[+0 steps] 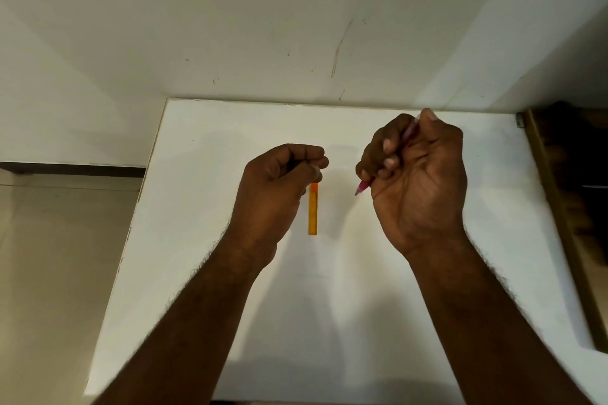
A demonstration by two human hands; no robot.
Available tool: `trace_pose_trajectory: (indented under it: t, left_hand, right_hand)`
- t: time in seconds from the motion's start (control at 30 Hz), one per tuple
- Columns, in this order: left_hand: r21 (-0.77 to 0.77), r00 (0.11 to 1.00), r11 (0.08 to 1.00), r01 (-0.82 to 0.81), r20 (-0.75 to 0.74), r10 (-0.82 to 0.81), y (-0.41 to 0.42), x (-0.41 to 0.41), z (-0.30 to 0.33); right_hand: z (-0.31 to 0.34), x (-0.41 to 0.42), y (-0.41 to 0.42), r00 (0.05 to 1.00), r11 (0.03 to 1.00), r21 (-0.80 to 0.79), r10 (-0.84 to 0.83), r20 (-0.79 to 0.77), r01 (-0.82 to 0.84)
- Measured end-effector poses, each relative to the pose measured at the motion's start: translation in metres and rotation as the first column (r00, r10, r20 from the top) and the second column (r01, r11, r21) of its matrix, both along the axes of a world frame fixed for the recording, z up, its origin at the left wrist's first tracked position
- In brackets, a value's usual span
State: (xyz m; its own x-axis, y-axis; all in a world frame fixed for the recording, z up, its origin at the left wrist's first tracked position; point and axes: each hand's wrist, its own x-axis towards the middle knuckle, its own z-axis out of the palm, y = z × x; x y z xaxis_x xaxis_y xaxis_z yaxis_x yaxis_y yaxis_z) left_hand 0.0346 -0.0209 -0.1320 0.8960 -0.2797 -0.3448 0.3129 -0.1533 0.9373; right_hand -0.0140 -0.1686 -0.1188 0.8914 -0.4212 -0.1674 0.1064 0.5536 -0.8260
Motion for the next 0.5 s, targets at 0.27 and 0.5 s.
trace_pose_trajectory:
  t: [0.27, 0.5]
  left_hand:
    - [0.002, 1.0, 1.0, 0.01, 0.008, -0.01, -0.0001, -0.0002, 0.0002]
    - [0.006, 1.0, 1.0, 0.017, 0.011, -0.017, 0.0001, 0.0002, -0.0004]
  right_hand:
    - [0.0008, 0.0001, 0.0009, 1.0, 1.0, -0.018, -0.006, 0.003, 0.006]
    - [0.0001, -0.0012, -0.0006, 1.0, 0.997, 0.067, 0.023, 0.011, -0.024]
